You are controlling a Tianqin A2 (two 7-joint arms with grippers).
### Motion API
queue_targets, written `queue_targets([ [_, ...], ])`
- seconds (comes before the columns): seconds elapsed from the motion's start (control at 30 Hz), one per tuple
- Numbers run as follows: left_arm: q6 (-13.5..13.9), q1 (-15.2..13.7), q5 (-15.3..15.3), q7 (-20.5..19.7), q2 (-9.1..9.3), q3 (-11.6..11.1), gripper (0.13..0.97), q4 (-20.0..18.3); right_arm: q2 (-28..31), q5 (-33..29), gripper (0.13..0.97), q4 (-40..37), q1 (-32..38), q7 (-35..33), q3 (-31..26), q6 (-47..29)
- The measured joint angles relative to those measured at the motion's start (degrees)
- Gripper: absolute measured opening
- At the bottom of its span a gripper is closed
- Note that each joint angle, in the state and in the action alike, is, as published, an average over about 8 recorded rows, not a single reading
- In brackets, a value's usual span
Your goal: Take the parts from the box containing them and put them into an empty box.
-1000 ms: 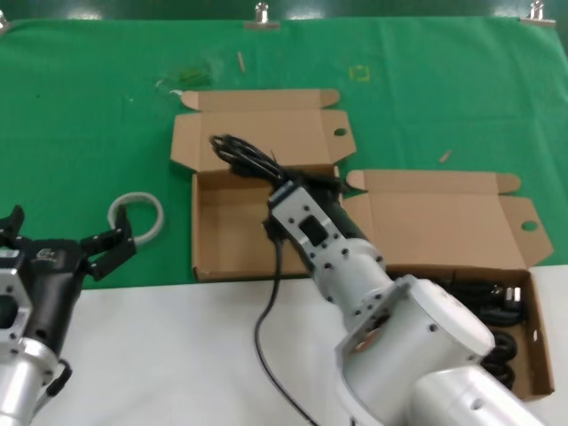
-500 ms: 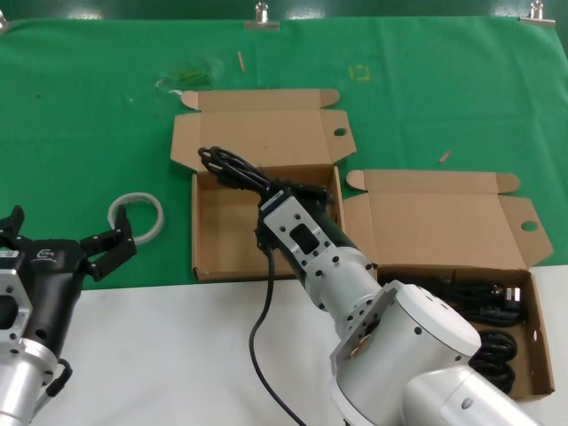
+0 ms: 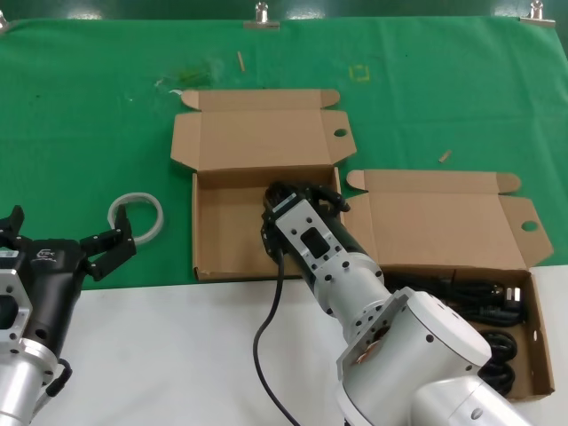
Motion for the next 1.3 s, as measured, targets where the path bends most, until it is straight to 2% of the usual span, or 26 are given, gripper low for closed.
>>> queue_targets([
  [0.2,0.00,0.00,-0.01,0.00,0.00,0.00,0.965,0.00,0.00,0.00,0.416,0.95,-0.96,-0.58,0.97,0.65],
  [0.33,0.00,0.00,0.00,0.00,0.00,0.00,0.965,0.00,0.00,0.00,0.416,2.42,-2.14,-1.55,2.59,1.50],
  [0.6,0.00,0.00,0.00,0.02,0.00,0.00,0.965,0.00,0.00,0.00,0.606,8.17,-5.95,-4.95,8.40,4.78],
  [0.63,0.00,0.00,0.00,0.02,0.00,0.00,0.965,0.00,0.00,0.00,0.606,9.10,-6.52,-5.38,9.16,5.31],
  [0.73,0.00,0.00,0.00,0.02,0.00,0.00,0.965,0.00,0.00,0.00,0.676,11.87,-8.35,-6.16,11.32,6.68],
  [0.9,0.00,0.00,0.00,0.02,0.00,0.00,0.965,0.00,0.00,0.00,0.792,15.23,-10.97,-5.24,13.64,7.48],
  [1.2,0.00,0.00,-0.01,0.02,0.00,0.00,0.965,0.00,0.00,-1.07,0.910,15.99,-12.08,-2.80,14.69,6.50],
  [1.3,0.00,0.00,-0.01,0.02,0.00,0.00,0.965,0.00,0.00,-2.48,0.923,15.84,-12.46,-0.80,15.34,5.44],
])
